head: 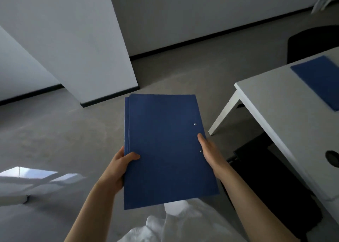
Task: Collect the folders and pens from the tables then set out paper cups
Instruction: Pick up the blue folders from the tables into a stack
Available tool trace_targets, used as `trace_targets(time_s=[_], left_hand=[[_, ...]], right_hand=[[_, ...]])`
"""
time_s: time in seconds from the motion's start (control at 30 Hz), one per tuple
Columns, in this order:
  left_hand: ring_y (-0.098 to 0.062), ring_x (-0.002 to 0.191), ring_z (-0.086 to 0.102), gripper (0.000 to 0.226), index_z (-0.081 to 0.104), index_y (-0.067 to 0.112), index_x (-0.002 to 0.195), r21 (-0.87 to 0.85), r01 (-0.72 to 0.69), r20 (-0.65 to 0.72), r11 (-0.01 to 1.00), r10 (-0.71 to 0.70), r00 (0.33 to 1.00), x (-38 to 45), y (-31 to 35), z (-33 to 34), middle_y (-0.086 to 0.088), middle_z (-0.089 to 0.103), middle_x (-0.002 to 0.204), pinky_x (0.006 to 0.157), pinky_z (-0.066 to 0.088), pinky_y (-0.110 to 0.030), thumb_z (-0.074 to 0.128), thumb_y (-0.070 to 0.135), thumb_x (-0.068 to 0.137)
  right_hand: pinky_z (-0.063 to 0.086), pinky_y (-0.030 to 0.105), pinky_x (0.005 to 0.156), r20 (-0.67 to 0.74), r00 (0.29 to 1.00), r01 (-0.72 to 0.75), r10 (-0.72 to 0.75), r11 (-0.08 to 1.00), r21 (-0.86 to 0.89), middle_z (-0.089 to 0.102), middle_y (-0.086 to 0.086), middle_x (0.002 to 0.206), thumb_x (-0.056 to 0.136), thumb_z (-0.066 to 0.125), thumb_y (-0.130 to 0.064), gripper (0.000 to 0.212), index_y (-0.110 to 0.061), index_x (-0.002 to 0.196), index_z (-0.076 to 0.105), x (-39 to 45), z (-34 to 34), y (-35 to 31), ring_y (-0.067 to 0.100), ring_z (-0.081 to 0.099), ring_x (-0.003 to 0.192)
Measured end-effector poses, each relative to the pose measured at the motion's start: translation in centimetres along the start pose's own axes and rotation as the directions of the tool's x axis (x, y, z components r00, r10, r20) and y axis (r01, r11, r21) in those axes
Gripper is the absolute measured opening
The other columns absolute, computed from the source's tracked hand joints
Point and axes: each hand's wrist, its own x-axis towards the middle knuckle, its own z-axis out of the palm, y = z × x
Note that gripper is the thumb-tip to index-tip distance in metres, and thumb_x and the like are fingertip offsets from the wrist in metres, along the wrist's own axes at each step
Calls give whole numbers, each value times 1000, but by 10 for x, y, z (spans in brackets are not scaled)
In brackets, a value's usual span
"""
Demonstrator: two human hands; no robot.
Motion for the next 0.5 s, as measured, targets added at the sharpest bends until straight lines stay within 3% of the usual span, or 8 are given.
trace_targets(time_s=[0.17, 0.23, 0.37, 0.5], left_hand=[[-33, 84, 65, 21, 59, 15, 105, 50, 47, -48, 998, -44, 998, 89, 78, 32, -13, 68, 97, 67, 54, -42, 52, 2, 90], [-33, 84, 65, 20, 59, 16, 105, 47, 49, -49, 998, -46, 998, 116, 103, 44, -14, 68, 98, 66, 54, -42, 53, 5, 90], [-33, 88, 69, 23, 61, 18, 113, 59, 44, -6, 997, -44, 999, 175, 151, 63, -12, 71, 103, 67, 57, -43, 64, 21, 89], [-28, 86, 73, 31, 63, 16, 115, 124, 18, 74, 992, -27, 997, 231, 194, 76, -9, 74, 104, 63, 59, -39, 68, 27, 87]], right_hand=[[52, 27, 72, -67, 997, 31, -30, 999, 17, 66, 8, 107, 98, 42, -42, 37, -12, 113, 58, 79, -16, -75, 20, 65, 94], [53, 35, 78, -90, 995, 50, -48, 998, 27, 64, 16, 110, 97, 46, -41, 42, -4, 116, 56, 104, -20, -100, 28, 64, 99], [54, 32, 73, -145, 989, 42, -36, 998, 37, 66, 6, 100, 93, 49, -47, 41, -11, 110, 58, 158, -30, -138, 19, 66, 88], [54, 46, 89, -200, 980, 25, -13, 998, 60, 65, 14, 110, 89, 50, -52, 48, -10, 112, 58, 205, -35, -168, 28, 65, 97]])
